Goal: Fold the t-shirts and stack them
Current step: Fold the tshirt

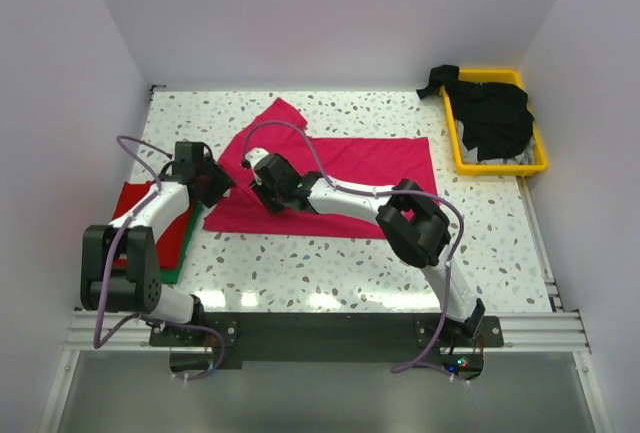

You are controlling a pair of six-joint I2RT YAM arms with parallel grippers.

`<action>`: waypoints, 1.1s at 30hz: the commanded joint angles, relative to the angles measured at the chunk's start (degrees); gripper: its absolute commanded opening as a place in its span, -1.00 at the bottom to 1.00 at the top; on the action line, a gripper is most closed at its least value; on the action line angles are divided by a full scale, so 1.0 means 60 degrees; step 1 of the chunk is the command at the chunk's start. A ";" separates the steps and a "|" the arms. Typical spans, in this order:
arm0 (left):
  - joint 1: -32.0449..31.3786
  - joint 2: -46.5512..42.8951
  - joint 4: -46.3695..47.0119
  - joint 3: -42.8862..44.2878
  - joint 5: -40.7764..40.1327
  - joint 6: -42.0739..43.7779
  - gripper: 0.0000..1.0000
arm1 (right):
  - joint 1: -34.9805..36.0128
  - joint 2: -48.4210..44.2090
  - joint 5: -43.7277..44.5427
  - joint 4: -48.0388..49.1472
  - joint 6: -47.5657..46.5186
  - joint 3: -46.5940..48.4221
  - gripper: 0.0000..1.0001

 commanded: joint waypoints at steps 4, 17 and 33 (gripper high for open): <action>-0.0043 0.0367 0.0485 0.0534 -0.0037 -0.0253 0.08 | 0.0044 -0.0103 -0.0046 0.0059 -0.0189 0.0107 -0.23; -0.0160 0.1494 0.0383 0.1398 -0.0271 -0.0429 0.08 | 0.0029 -0.0192 -0.0280 0.0162 -0.0189 -0.0112 -0.15; -0.0322 0.2507 0.0441 0.2131 -0.0725 -0.0532 -0.07 | 0.0044 -0.0162 -0.0368 0.0103 -0.0263 -0.0229 -0.21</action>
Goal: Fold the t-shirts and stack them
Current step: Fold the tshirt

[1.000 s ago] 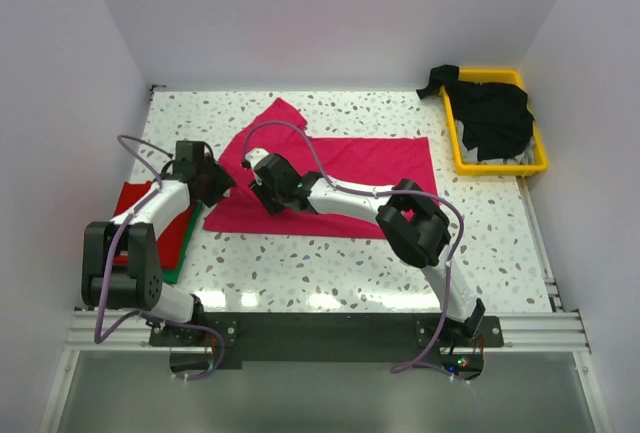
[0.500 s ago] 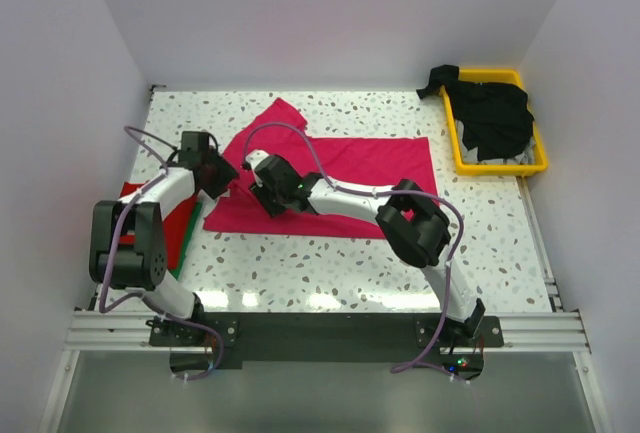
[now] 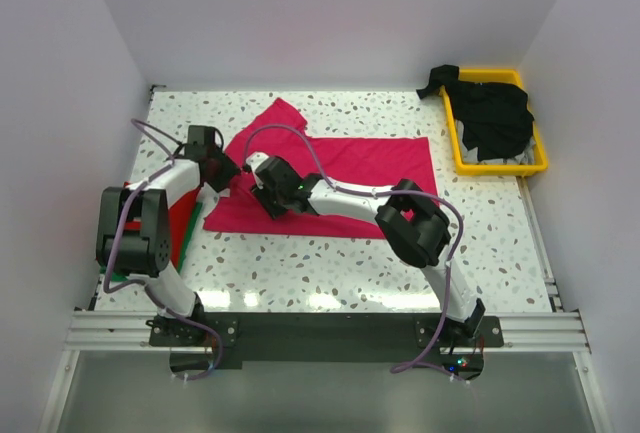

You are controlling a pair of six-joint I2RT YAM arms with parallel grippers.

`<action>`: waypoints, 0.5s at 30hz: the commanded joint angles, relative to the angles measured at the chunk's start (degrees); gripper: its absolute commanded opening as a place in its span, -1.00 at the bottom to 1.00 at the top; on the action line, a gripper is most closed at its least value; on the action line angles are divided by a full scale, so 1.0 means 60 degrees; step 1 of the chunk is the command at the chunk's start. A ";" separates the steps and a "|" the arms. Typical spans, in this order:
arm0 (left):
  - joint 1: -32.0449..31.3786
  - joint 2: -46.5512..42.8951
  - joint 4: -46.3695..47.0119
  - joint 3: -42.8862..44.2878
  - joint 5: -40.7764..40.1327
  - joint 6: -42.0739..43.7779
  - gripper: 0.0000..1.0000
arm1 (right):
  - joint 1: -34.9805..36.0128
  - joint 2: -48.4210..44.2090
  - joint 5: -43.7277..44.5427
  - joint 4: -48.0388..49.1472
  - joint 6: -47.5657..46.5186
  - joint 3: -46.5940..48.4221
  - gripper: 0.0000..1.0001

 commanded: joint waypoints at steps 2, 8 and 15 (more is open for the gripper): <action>-0.0059 0.0274 0.0303 0.0437 -0.0361 -0.0189 -0.10 | 0.0044 -0.0191 -0.0124 0.0114 -0.0164 -0.0036 -0.20; -0.0088 0.0508 0.0464 0.0481 -0.0317 -0.0175 -0.20 | 0.0044 -0.0221 -0.0168 0.0143 -0.0164 -0.0066 -0.15; -0.0147 0.0699 0.0537 0.0613 -0.0332 -0.0189 -0.31 | 0.0044 -0.0206 -0.0110 0.0158 -0.0164 -0.0081 -0.15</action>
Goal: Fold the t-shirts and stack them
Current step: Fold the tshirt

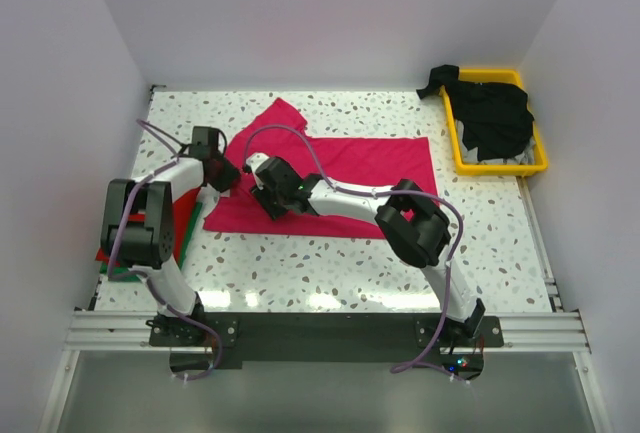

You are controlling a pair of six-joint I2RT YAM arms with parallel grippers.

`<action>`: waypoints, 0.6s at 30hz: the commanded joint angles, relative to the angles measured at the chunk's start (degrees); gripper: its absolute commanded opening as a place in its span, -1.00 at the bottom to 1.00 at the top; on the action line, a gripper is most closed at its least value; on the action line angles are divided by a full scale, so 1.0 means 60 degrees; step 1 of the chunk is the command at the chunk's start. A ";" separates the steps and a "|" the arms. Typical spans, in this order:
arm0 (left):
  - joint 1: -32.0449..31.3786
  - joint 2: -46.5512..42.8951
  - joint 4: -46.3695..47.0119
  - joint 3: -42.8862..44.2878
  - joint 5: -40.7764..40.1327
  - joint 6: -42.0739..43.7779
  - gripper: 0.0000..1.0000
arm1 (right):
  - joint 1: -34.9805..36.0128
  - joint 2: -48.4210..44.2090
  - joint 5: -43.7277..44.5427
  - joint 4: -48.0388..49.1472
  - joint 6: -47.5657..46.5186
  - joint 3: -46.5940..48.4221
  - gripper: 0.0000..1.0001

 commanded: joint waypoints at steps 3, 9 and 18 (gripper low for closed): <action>-0.0125 0.0218 0.0490 0.0544 -0.0135 -0.0204 -0.44 | 0.0044 -0.0191 -0.0037 0.0125 -0.0142 -0.0029 -0.16; -0.0243 0.0380 0.0490 0.0793 -0.0120 -0.0145 -0.74 | 0.0044 -0.0235 0.0022 0.0081 -0.0201 -0.0044 -0.17; -0.0287 0.0175 0.0490 0.0983 0.0055 0.0001 -1.00 | 0.0044 -0.0089 0.0198 -0.0065 -0.0231 0.0131 -0.26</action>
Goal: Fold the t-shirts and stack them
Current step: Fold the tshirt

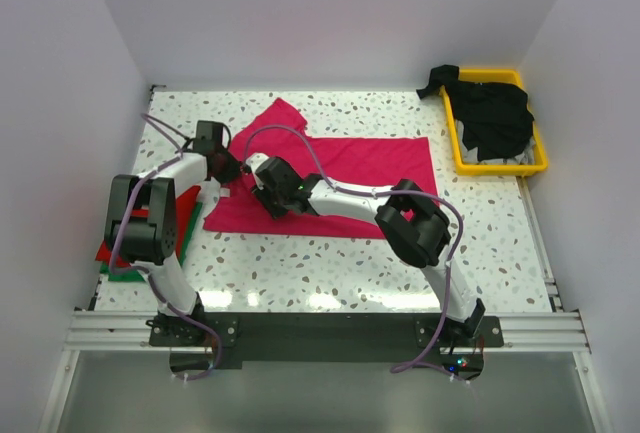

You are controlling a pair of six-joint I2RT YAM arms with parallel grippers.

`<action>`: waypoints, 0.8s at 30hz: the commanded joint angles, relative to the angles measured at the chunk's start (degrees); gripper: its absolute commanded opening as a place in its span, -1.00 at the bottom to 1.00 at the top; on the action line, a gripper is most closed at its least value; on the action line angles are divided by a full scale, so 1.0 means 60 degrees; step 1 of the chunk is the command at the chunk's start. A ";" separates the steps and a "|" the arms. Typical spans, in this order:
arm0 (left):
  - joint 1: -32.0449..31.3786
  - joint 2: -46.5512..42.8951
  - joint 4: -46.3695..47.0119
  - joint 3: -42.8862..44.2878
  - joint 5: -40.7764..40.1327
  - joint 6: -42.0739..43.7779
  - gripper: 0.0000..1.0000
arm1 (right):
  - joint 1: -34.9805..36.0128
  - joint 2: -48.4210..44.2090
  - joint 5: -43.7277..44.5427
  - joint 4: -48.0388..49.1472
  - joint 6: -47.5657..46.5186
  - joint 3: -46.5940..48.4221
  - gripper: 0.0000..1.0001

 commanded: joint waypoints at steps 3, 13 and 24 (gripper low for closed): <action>-0.0090 -0.0149 0.0315 0.0532 0.0169 0.0191 -1.00 | 0.0029 -0.0016 0.0461 -0.0113 -0.0095 0.0248 -0.49; -0.0310 -0.0135 0.0272 0.1161 0.0506 0.0323 -1.00 | -0.0161 -0.0615 0.1706 0.0018 0.0300 0.0133 -0.90; -0.0486 -0.0164 0.0198 0.1836 0.0784 0.0337 -1.00 | -0.0571 -0.1275 0.2219 0.0487 0.0915 -0.0410 -0.90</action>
